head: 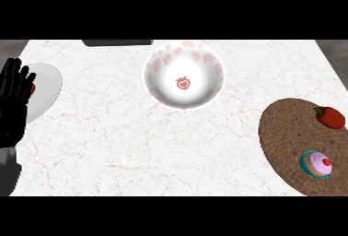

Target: Pick the cupcake from the placemat and place it in the bowl

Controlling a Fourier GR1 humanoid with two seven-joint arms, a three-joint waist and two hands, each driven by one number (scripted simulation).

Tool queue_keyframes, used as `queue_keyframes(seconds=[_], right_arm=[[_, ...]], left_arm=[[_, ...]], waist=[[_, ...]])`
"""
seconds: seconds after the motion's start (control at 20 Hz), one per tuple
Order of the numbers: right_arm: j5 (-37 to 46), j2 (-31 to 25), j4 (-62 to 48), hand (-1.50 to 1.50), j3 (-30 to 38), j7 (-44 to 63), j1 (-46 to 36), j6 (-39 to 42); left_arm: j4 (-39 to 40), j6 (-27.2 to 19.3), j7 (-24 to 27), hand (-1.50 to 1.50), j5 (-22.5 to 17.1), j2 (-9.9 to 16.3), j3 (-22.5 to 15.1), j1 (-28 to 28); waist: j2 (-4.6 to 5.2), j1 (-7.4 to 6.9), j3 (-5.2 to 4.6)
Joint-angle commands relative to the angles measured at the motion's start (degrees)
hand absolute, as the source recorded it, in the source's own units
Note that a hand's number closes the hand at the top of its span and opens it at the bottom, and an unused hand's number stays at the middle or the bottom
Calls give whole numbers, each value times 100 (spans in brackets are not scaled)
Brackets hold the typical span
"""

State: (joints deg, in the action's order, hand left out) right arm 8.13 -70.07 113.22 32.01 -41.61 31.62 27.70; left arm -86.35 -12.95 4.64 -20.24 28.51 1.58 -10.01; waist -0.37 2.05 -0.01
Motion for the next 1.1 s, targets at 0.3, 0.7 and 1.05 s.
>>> queue_keyframes(seconds=[0.3,0.7,1.05], right_arm=[[1202,120,-548,-150,-654,-821,65,-172],[1809,333,-986,-150,-1680,-716,-367,-485],[2403,737,-1691,-150,-2252,-595,-1208,-519]], left_arm=[[371,171,-131,0,147,-84,44,-540],[402,540,-121,0,-8,31,378,-523],[119,309,42,0,416,-378,227,-234]], waist=[[56,-188,5],[57,-266,4],[36,-239,2]])
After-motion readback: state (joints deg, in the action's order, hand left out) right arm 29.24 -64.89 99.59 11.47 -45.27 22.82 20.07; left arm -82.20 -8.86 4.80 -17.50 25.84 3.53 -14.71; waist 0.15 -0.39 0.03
